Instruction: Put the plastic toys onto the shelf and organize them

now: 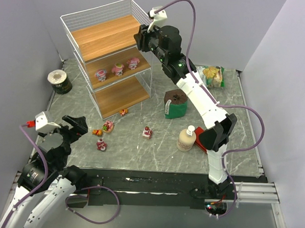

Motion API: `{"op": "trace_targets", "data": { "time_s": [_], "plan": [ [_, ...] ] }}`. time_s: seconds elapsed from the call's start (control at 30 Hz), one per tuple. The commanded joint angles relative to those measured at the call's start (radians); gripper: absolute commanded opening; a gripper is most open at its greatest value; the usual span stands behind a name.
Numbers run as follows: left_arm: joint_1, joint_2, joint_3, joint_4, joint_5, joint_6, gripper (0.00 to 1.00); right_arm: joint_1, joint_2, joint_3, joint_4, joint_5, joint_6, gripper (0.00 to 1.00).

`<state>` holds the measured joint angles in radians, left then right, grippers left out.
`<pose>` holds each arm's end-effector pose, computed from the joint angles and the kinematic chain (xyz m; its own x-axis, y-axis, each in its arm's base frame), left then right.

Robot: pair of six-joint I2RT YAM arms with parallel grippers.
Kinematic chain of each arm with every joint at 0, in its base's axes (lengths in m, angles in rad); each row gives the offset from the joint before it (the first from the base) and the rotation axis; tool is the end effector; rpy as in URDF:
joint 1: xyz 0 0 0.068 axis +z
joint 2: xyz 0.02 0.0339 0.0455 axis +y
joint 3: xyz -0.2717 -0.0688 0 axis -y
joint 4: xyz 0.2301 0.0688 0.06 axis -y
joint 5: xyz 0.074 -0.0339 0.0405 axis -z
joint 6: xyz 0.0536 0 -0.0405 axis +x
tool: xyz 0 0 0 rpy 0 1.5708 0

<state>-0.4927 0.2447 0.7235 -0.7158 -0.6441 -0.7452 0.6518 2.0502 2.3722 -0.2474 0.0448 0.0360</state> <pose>0.0563 0.0063 0.3111 -0.0598 -0.5834 -0.8100 -0.2403 0.7960 -0.5555 0.3765 0.2843 0.4938 0.0387 0.0747 -0.9965 -0.5723 0.8191 0.0392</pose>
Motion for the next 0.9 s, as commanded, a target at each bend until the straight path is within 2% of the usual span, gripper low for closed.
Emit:
{"op": "trace_targets", "data": {
  "time_s": [0.0,0.13,0.33,0.47,0.87],
  "plan": [
    [-0.001,0.002,0.002,0.018,-0.014,0.004,0.96,-0.003,0.021,0.036,-0.026,0.024,-0.007,0.32],
    [-0.001,-0.001,0.002,0.019,-0.012,0.004,0.97,-0.004,0.027,0.033,-0.018,0.026,-0.01,0.33],
    [-0.001,-0.001,0.002,0.016,-0.014,0.003,0.97,-0.004,0.033,0.025,0.005,0.024,-0.016,0.5],
    [-0.001,-0.002,0.002,0.016,-0.014,0.003,0.96,-0.004,0.034,0.012,0.03,0.02,-0.012,0.53],
    [-0.001,-0.007,0.002,0.016,-0.017,0.001,0.97,-0.003,0.059,0.004,0.077,0.024,0.002,0.48]
  ]
}}
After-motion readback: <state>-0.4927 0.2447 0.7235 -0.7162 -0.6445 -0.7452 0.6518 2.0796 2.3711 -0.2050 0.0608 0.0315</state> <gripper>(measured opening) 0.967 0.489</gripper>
